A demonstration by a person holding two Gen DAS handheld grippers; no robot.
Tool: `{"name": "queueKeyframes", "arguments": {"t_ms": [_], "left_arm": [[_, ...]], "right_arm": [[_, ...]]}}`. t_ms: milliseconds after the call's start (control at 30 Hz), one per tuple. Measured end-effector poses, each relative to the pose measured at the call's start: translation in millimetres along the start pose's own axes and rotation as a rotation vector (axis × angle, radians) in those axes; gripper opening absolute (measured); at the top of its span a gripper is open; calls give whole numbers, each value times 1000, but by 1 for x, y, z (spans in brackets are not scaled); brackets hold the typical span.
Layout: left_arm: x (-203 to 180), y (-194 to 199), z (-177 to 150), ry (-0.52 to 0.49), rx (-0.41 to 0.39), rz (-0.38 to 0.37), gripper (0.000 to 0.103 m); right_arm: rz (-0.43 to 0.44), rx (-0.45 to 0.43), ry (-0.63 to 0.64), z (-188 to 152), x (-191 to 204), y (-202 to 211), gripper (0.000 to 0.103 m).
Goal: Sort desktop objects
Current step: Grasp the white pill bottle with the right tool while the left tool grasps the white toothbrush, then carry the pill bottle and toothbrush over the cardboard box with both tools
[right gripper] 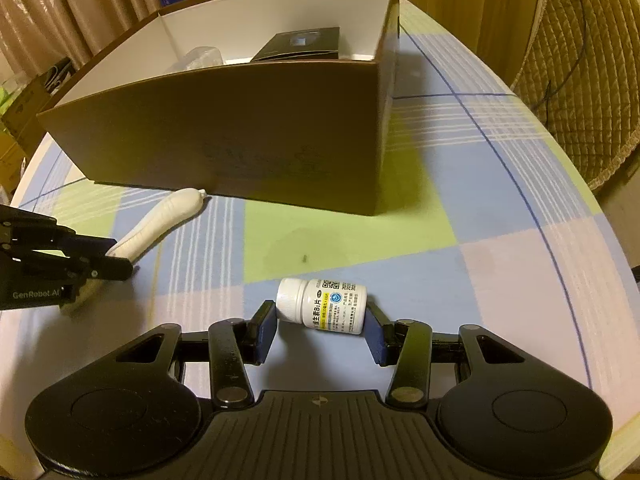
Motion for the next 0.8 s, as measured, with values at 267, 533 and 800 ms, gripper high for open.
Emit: {"name": "queueKeyframes", "arguments": {"t_ms": [267,533,800], "left_arm": [[-17,-8,9,-23,18,42,26],[-42,-1,1,2,34,68,16],[-59,11,-18,54,36,131,17]], "right_arm": [[18,4,30,-2,-17,4,44],[43,3,58,-5,-35,9,44],[99,1,110,-7,-44,11,44]]}}
Point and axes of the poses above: each gripper's, at about its wrist camera, not at the fingertips, and y roughly against the way its jaws point, x to its left, z to its top, the point moved 4 cm from there along -y, roughly the way its jaws point, and after that the axes turned 8 degrees about -x, right-handed, at the moved point
